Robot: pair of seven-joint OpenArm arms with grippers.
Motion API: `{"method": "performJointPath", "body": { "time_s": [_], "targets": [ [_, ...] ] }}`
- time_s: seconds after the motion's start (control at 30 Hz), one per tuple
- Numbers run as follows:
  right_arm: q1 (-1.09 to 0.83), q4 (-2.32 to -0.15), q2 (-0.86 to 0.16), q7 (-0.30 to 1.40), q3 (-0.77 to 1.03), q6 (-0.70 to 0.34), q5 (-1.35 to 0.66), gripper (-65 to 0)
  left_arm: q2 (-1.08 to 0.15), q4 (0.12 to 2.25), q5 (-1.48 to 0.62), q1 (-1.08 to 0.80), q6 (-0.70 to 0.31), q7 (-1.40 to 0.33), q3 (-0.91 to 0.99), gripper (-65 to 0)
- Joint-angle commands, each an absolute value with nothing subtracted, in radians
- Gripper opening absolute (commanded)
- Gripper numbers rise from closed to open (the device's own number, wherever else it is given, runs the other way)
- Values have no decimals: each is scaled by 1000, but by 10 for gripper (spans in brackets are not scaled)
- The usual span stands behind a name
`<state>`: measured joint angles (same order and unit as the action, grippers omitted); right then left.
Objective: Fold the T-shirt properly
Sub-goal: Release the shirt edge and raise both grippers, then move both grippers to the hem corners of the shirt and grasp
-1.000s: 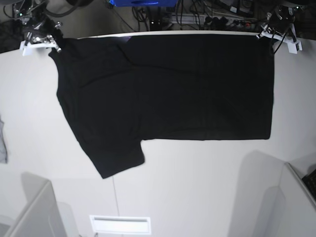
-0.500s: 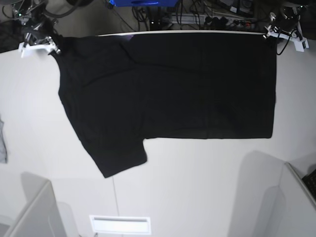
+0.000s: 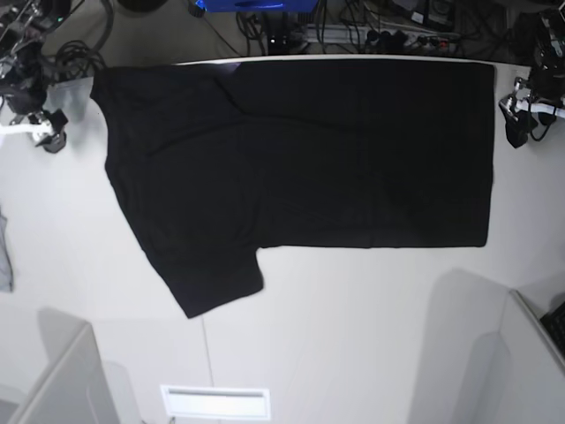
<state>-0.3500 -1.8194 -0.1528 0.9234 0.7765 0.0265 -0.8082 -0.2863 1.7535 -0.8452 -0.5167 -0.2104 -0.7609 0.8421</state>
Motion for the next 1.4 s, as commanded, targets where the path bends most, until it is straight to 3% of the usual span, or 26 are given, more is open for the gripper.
{"method": "performJointPath", "body": {
  "time_s": [0.0, 0.4, 0.77, 0.83, 0.97, 1.3, 1.37],
  "targets": [
    [-326, -1811, -180, 918, 762, 27, -814, -315, -321, 1767, -842, -498, -213, -739, 837, -109],
    [-45, -1603, -294, 917, 529, 27, -812, -315, -367, 1728, -463, -219, -214, -739, 691, -109],
    [208, -1334, -389, 753, 196, 27, -812, -311, -421, 1581, -437, -90, -214, -737, 601, -109],
    [263, -1260, -403, 736, 125, 27, -812, -275, -421, 1573, -437, -74, -214, -739, 599, -109],
    [369, -1133, -401, 717, 10, 27, -812, -207, -435, 1540, -437, -65, -214, -739, 601, -109],
    [550, -885, -375, 610, -196, 22, -816, -201, -444, 1511, -437, -53, -214, -739, 599, -109],
    [585, -809, -361, 579, -225, -25, -816, -201, -444, 1503, -437, -51, -214, -739, 601, -109]
  ]
}}
